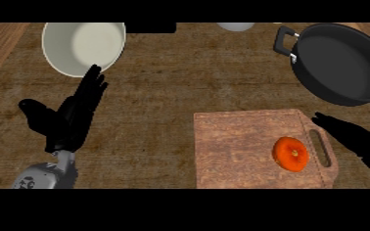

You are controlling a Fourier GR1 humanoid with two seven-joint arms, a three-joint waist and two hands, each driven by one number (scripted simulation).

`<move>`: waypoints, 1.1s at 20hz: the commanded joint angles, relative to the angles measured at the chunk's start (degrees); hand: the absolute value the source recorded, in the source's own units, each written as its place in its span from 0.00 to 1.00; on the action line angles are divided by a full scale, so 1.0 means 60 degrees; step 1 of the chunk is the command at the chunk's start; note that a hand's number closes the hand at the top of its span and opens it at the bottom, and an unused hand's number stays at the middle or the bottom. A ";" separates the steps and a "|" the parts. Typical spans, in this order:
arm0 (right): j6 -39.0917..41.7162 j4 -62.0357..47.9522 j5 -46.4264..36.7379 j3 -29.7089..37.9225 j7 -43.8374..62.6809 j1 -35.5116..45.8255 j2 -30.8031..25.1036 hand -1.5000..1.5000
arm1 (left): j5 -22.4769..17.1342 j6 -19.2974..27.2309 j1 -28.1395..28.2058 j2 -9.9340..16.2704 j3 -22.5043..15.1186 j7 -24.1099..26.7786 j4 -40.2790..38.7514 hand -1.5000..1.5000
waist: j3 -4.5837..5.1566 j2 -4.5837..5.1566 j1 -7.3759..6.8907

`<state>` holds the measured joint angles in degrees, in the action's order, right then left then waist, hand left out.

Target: Pick the squash from the cutting board and place it in the pot

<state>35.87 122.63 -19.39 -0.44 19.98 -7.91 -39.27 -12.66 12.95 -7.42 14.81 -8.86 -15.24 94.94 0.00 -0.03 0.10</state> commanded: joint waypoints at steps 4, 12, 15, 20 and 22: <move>0.0388 0.0547 -0.0600 0.0205 -0.0207 -0.0257 0.0987 0.00 | 0.0297 -0.0354 0.0160 -0.0134 0.0365 -0.0352 0.0228 0.50 | -0.0001 -0.0007 0.0021; 0.0357 -0.0484 -0.2039 -0.1102 0.1157 0.0985 0.2434 0.00 | 0.0492 -0.0592 -0.0348 -0.0567 0.0612 -0.0463 -0.0052 0.50 | 0.0000 0.0007 -0.0023; -0.0453 -0.1180 -0.3304 -0.1642 0.0775 0.0638 0.2609 0.00 | 0.0756 -0.0581 0.0098 -0.0739 0.0428 0.0067 -0.0138 0.50 | -0.0002 0.0008 -0.0026; 0.0321 -0.1653 -0.3207 -0.1155 0.0645 0.1190 0.2553 0.00 | 0.0547 -0.0869 -0.0561 -0.0427 0.1205 -0.0812 0.0026 0.50 | -0.0001 0.0006 -0.0019; 0.0201 -0.1727 -0.3605 -0.1386 0.0515 0.1099 0.2825 0.00 | 0.1185 -0.0530 0.0071 -0.1061 0.0504 -0.0531 0.0321 0.50 | -0.0001 0.0002 -0.0021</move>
<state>37.20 114.81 -38.06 -7.71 24.11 -2.44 -24.01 -8.10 8.92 -7.93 10.57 -4.56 -18.46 96.31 0.00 -0.01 -0.01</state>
